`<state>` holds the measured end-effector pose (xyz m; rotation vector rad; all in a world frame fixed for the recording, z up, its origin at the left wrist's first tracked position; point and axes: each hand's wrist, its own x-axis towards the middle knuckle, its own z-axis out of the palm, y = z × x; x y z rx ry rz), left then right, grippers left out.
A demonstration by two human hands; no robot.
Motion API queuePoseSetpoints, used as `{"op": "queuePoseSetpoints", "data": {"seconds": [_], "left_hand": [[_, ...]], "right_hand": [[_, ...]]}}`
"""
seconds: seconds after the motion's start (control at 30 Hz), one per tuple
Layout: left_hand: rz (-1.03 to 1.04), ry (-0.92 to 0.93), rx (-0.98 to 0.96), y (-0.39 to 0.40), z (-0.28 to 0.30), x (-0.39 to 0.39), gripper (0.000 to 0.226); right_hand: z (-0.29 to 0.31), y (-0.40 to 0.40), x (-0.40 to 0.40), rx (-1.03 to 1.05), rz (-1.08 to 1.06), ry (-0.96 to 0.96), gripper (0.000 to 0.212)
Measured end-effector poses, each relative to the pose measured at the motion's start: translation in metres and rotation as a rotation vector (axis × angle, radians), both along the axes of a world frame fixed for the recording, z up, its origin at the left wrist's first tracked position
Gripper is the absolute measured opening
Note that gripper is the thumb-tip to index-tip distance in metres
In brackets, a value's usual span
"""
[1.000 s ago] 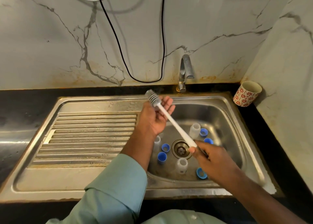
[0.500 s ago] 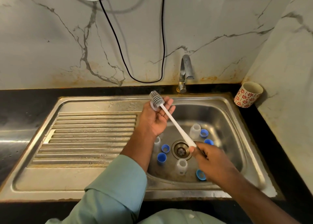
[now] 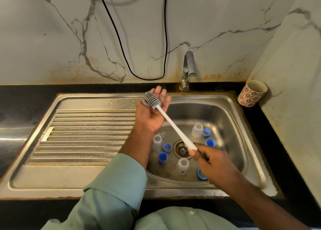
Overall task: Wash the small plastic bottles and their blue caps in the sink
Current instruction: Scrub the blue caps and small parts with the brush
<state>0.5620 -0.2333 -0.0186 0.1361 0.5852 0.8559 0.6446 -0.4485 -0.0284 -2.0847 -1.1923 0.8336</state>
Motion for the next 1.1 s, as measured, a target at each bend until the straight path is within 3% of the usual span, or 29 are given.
{"op": "queuePoseSetpoints", "data": {"seconds": [0.17,0.33,0.5,0.67,0.77,0.87,1.0,1.1], "left_hand": [[-0.062,0.022,0.039,-0.021,0.002,0.003,0.029],[0.035,-0.035,-0.078,-0.006,0.004,-0.008,0.031],[-0.002,0.012,-0.049,-0.019,0.004,0.003,0.035],[0.080,-0.004,-0.044,-0.004,0.009,-0.005,0.037],[0.023,0.037,-0.028,-0.006,0.010,-0.002,0.032],[0.109,0.030,-0.068,0.005,0.005,-0.011,0.040],[-0.057,0.213,0.046,-0.011,0.001,-0.004,0.039],[-0.033,0.172,-0.001,-0.006,0.000,-0.003,0.034]], "right_hand": [[0.016,0.019,-0.008,0.018,-0.134,0.272,0.025],[0.021,0.001,-0.001,-0.008,-0.003,0.139,0.022],[0.015,0.020,-0.008,0.012,-0.048,0.104,0.021],[0.008,-0.005,-0.005,0.007,0.052,-0.030,0.018],[0.007,0.004,-0.006,0.025,0.001,-0.008,0.020],[0.009,-0.005,-0.007,-0.004,0.048,0.009,0.018],[0.017,0.004,-0.002,-0.026,-0.055,0.179,0.024],[0.019,0.000,0.001,-0.043,-0.013,0.163,0.023]]}}
